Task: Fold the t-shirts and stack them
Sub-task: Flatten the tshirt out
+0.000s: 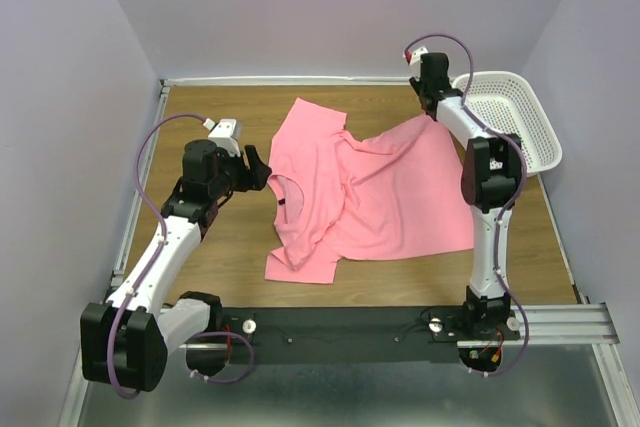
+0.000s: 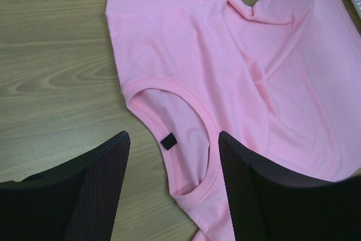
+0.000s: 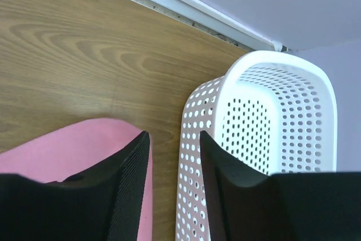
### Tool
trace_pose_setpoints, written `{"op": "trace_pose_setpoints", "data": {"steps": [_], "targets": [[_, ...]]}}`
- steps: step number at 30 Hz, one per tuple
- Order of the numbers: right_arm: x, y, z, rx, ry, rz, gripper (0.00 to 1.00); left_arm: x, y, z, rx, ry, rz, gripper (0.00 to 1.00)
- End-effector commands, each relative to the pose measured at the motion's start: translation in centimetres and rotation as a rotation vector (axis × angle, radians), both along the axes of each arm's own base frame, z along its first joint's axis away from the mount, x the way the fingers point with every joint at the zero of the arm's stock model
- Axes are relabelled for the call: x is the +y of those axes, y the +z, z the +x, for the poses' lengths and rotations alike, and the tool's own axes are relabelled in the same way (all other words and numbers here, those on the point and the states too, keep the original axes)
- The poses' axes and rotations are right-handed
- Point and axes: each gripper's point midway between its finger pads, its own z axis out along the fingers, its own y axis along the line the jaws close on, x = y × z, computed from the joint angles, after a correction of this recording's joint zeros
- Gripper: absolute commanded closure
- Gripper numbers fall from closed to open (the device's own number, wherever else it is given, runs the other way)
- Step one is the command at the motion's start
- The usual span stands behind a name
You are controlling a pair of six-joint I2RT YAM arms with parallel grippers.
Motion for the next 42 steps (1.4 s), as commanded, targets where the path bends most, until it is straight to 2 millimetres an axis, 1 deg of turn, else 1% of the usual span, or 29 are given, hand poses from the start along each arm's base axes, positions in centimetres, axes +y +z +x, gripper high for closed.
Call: {"op": "trace_pose_setpoints", "data": {"steps": [1,2,3,4,5,6,7,8,9,10,11,12,13,14,15,16,18,19,20,21,22,24,25,32,35,36,38,39,42], "targets": [[0.2,0.4,-0.2,-0.021,0.002,0.031,0.42,0.5,0.2,0.2,-0.010,0.025,0.021,0.28],[0.7,0.9,-0.6,-0.020,0.028,0.049,0.40,0.5,0.1,0.2,-0.007,0.025,0.021,0.28],[2.1,1.1,-2.0,0.007,0.109,0.093,0.35,0.5,-0.3,0.3,0.007,0.026,0.021,0.27],[3.2,1.2,-3.4,0.047,0.170,0.116,0.34,0.4,-0.6,0.3,0.016,0.026,0.019,0.27],[6.0,-1.0,-5.8,0.144,0.325,0.181,0.32,0.4,-0.9,0.4,0.027,0.026,0.018,0.27],[7.9,0.0,-7.0,0.175,0.445,0.228,0.29,0.3,-1.3,0.4,0.039,0.024,0.018,0.27],[9.8,0.6,-10.2,0.231,0.572,0.277,0.26,0.2,-2.2,0.6,0.069,0.022,0.019,0.27],[11.4,-0.7,-14.2,0.365,0.685,0.346,0.26,0.1,-2.6,0.8,0.083,0.021,0.017,0.27],[14.8,0.1,-17.6,0.397,0.931,0.414,0.26,0.1,-3.0,0.9,0.100,0.025,0.015,0.28],[15.9,-0.2,-21.4,0.454,1.019,0.451,0.26,0.3,-4.1,1.2,0.136,0.041,0.024,0.28],[16.8,-0.3,-24.4,0.510,1.087,0.482,0.26,0.4,-4.6,1.4,0.156,0.051,0.025,0.29],[17.9,-0.4,-26.6,0.521,1.168,0.493,0.26,0.4,-5.1,1.6,0.172,0.055,0.029,0.30],[19.8,-0.6,-28.8,0.548,1.229,0.483,0.26,0.5,-5.3,2.0,0.184,0.067,0.029,0.32],[20.2,-0.9,-31.0,0.571,1.246,0.485,0.26,0.8,-6.6,2.2,0.224,0.093,0.045,0.32],[21.8,-1.1,-32.8,0.601,1.282,0.478,0.27,1.0,-6.6,2.7,0.227,0.107,0.050,0.32],[22.5,-0.9,-33.7,0.612,1.283,0.484,0.27,1.2,-7.7,3.0,0.262,0.129,0.058,0.33],[23.6,-0.2,-34.4,0.613,1.255,0.525,0.30,0.7,-7.9,4.0,0.273,0.124,0.042,0.34],[23.9,0.2,-34.4,0.607,1.246,0.547,0.30,0.5,-9.2,4.3,0.316,0.121,0.043,0.34],[23.9,0.5,-34.1,0.596,1.233,0.550,0.30,0.3,-9.6,4.7,0.331,0.119,0.035,0.35],[23.7,0.8,-33.7,0.583,1.203,0.540,0.30,0.0,-9.3,5.6,0.329,0.114,0.032,0.35],[23.5,0.9,-33.4,0.573,1.189,0.528,0.30,0.0,-11.0,6.0,0.377,0.115,0.045,0.36],[22.9,0.7,-32.8,0.554,1.148,0.492,0.30,-0.1,-12.2,6.4,0.422,0.105,0.065,0.37],[22.6,0.6,-33.0,0.550,1.139,0.484,0.30,-0.2,-12.9,7.1,0.443,0.104,0.071,0.37],[21.9,0.5,-33.5,0.535,1.125,0.465,0.30,-0.5,-15.0,8.5,0.503,0.092,0.090,0.43],[21.9,0.9,-33.3,0.519,1.125,0.458,0.30,-0.3,-15.1,8.6,0.506,0.092,0.105,0.71],[21.7,0.9,-33.2,0.515,1.118,0.452,0.30,-0.2,-15.1,8.6,0.506,0.099,0.110,0.89],[21.6,1.3,-33.0,0.500,1.112,0.441,0.30,0.9,-14.3,9.2,0.480,0.139,0.132,0.98],[21.2,1.3,-32.7,0.494,1.094,0.426,0.30,2.1,-13.5,9.9,0.463,0.173,0.134,1.00],[20.3,1.6,-32.0,0.465,1.047,0.396,0.30,4.7,-12.7,10.9,0.449,0.237,0.145,1.00]]}}
